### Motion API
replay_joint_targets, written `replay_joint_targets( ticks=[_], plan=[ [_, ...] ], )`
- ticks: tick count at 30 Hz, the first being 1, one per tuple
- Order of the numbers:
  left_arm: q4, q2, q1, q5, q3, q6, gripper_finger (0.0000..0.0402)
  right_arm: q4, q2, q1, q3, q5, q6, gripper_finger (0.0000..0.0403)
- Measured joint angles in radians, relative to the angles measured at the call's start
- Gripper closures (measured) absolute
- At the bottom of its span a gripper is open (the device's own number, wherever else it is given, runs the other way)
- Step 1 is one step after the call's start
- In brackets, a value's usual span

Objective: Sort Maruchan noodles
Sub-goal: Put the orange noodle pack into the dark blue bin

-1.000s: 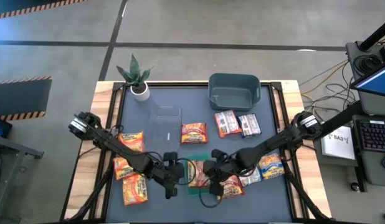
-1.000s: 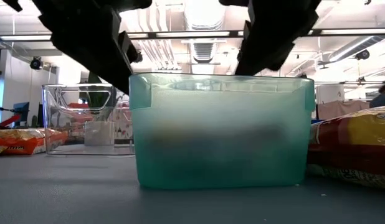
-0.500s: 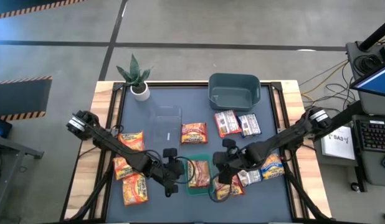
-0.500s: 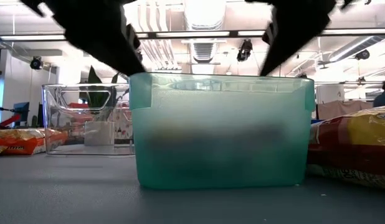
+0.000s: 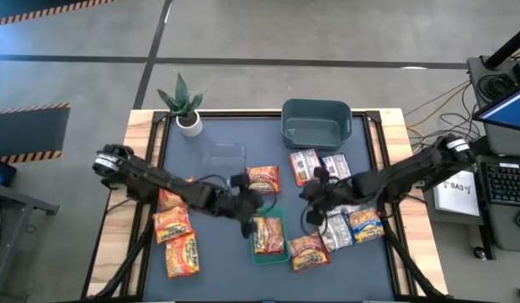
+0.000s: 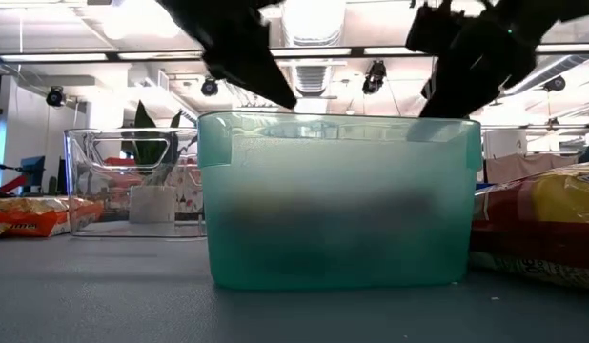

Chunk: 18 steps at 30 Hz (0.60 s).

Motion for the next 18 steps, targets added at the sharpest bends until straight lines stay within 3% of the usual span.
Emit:
replay_joint_targets(
  ticks=[4, 12, 18],
  plan=[
    [-0.002, 0.000, 0.086, 0.019, 0.026, 0.037, 0.0402, 0.070, -0.052, -0.109, -0.051, -0.033, -0.078, 0.0394],
    [-0.050, 0.000, 0.234, 0.110, 0.071, 0.101, 0.0402, 0.214, -0.053, -0.349, -0.099, -0.360, -0.149, 0.0394],
    [-0.085, 0.012, 0.253, 0.114, 0.056, 0.102, 0.0402, 0.293, -0.044, -0.378, -0.099, -0.371, -0.016, 0.0388]
  ],
)
